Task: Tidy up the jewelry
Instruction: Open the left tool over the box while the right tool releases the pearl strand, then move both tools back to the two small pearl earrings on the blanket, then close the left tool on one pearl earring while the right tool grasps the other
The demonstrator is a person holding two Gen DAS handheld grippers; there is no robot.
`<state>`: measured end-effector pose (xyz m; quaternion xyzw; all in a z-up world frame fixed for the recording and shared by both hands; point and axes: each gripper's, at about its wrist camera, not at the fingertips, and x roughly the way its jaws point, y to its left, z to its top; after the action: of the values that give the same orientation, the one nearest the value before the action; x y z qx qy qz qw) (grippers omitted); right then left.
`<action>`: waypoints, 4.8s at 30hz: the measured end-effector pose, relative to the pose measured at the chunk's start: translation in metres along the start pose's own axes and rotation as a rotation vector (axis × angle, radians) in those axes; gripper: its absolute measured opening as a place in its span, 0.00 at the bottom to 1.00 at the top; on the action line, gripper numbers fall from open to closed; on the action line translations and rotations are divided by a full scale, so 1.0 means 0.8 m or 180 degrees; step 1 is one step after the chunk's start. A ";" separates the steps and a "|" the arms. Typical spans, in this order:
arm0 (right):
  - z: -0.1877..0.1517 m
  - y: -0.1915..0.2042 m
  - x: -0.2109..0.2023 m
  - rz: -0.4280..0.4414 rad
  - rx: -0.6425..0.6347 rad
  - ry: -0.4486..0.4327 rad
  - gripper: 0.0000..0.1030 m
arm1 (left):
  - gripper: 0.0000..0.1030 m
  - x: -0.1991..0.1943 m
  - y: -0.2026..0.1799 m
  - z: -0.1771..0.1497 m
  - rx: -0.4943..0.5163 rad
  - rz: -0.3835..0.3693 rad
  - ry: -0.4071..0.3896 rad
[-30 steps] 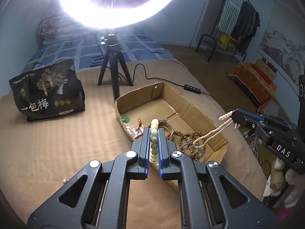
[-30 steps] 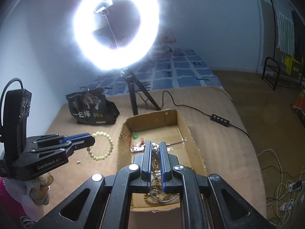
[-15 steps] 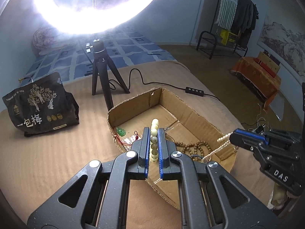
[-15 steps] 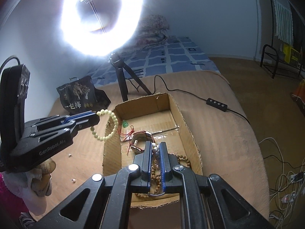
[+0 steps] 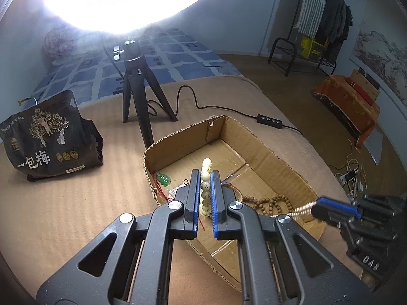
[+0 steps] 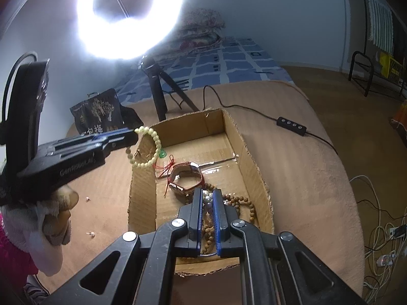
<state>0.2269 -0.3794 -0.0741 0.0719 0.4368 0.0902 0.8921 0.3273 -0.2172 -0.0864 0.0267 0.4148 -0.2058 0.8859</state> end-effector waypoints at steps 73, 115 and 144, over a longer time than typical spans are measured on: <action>-0.026 0.129 -0.042 -0.0298 -0.0462 -0.0479 1.00 | 0.55 -0.156 0.192 -0.100 -0.0438 0.0483 -0.0018; -0.118 0.265 0.114 0.0549 -0.1153 0.0506 0.39 | 0.31 -0.038 0.231 -0.192 -0.0216 0.0095 0.0517; -0.118 0.287 0.136 0.0542 -0.1358 0.0571 0.07 | 0.09 -0.010 0.221 -0.188 -0.0032 0.0162 0.0491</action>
<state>0.1950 -0.1265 -0.1674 -0.0898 0.4777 0.2612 0.8340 0.2821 -0.0200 -0.2006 0.0485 0.4821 -0.1784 0.8564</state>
